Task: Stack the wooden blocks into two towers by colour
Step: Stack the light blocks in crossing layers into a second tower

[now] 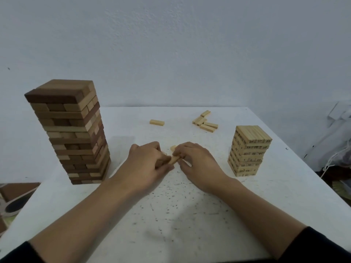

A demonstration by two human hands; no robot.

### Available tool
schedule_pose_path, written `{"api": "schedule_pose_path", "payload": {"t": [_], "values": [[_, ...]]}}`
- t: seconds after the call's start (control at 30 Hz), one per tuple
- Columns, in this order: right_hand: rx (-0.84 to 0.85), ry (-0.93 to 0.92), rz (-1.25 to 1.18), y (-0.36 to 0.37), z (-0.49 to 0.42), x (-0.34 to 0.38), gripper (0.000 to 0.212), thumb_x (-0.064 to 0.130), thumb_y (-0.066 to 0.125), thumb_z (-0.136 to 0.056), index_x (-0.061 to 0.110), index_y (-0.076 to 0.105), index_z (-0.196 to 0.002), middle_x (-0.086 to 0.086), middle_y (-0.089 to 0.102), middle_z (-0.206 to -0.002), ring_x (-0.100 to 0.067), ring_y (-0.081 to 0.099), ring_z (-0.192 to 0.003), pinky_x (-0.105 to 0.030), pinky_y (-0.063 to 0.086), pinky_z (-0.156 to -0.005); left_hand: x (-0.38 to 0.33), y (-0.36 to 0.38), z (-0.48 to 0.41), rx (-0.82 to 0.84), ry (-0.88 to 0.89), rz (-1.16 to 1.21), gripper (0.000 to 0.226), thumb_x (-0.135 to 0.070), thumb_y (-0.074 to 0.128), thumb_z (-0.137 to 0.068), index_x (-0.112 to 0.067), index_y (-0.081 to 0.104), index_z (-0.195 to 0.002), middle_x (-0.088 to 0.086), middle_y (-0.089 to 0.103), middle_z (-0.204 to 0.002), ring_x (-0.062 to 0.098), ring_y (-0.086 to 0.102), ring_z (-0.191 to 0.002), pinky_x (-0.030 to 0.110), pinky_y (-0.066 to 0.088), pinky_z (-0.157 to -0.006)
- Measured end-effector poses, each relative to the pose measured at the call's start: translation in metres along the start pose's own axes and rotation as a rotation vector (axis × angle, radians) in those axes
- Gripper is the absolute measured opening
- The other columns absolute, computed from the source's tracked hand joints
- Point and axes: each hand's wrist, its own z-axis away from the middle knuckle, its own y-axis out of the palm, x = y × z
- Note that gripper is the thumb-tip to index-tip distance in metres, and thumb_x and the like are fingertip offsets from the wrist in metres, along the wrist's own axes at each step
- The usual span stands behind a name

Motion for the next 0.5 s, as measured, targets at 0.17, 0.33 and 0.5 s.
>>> {"api": "schedule_pose_path", "payload": {"t": [0.17,0.33,0.5], "values": [[-0.090,0.031,-0.116,0.001,0.008,0.001,0.016,0.019,0.072,-0.093,0.018,0.073,-0.108,0.009,0.067,-0.104,-0.008,0.062,-0.098,-0.034,0.054,-0.093,-0.004,0.000,0.014,-0.081,-0.035,0.061,0.026,-0.057,0.071,-0.085,-0.032,0.076,-0.085,-0.010,0.051,-0.077,0.008,0.054,-0.067,0.026,0.042,-0.059],[-0.093,0.129,-0.274,-0.010,0.012,0.003,0.011,0.021,0.074,-0.091,0.020,0.076,-0.102,0.014,0.070,-0.097,-0.001,0.067,-0.090,-0.025,0.057,-0.091,-0.004,0.002,0.012,-0.097,-0.075,0.113,0.029,-0.055,0.077,-0.081,-0.029,0.070,-0.093,-0.011,0.052,-0.086,0.006,0.056,-0.073,0.021,0.045,-0.063],[-0.055,0.092,-0.318,-0.009,0.013,0.006,0.023,0.003,0.071,-0.087,0.021,0.077,-0.100,0.015,0.071,-0.095,-0.002,0.067,-0.095,-0.020,0.054,-0.095,0.002,-0.003,0.014,-0.003,-0.085,0.248,0.051,-0.057,0.086,-0.071,-0.036,0.068,-0.114,-0.014,0.058,-0.097,0.000,0.058,-0.087,0.015,0.047,-0.070]]}}
